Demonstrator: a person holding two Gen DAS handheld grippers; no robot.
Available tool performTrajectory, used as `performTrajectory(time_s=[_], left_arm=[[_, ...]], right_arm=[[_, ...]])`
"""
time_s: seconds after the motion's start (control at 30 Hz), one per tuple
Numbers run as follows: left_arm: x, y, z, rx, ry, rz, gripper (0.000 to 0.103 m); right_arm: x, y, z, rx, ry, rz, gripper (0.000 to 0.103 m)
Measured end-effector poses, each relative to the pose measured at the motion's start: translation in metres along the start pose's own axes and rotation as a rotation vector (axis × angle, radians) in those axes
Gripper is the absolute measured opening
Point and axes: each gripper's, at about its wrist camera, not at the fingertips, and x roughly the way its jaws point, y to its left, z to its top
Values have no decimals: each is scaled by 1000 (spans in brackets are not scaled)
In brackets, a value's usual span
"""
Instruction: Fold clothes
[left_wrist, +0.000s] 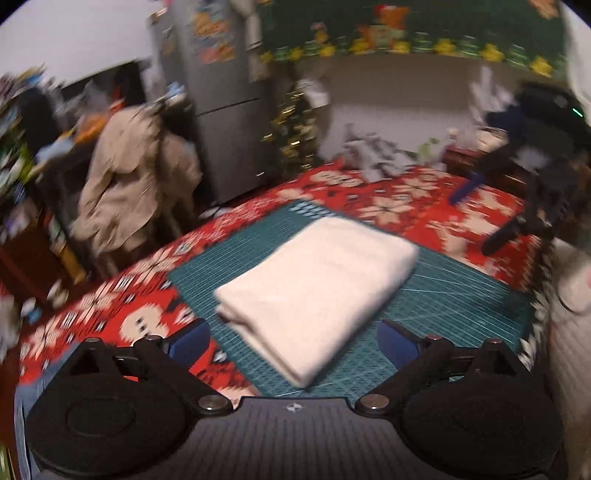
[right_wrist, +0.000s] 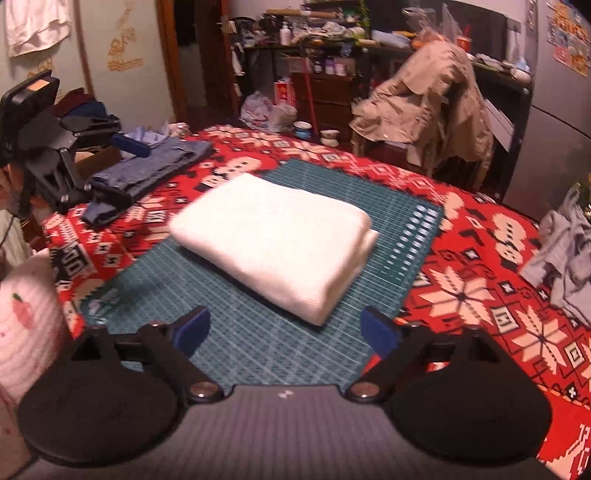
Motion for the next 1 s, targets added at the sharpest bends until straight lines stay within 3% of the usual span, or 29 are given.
performTrajectory(time_s=[0.1,0.2,0.37,0.43,0.47,0.5,0.6,0.63,0.7,0.83,1.0], left_arm=[[2,-19,0,123,15,-24,98],[8,-38,0,248,34,38,98],[15,-45,0,289,7,64,97],[23,-45,2,298,18,70,91],[29,-45,3,301,34,73,79],[36,-43,5,294,53,66,62],[53,-28,11,198,88,22,35],[59,-21,12,159,96,12,30],[73,-7,14,105,125,13,7],[96,21,15,30,186,28,7],[108,50,15,-57,199,40,7]], right_arm=[[-2,14,5,-43,1,-2,102],[0,27,7,-101,21,-21,102],[6,40,3,-157,79,-28,102],[5,40,2,-133,64,10,102],[4,39,2,-118,57,25,102],[3,38,3,-102,53,37,102],[2,34,4,-70,49,50,102],[3,32,5,-71,58,44,102],[6,27,4,-57,66,31,102],[7,12,1,8,64,20,102],[11,-3,-2,54,60,15,102]])
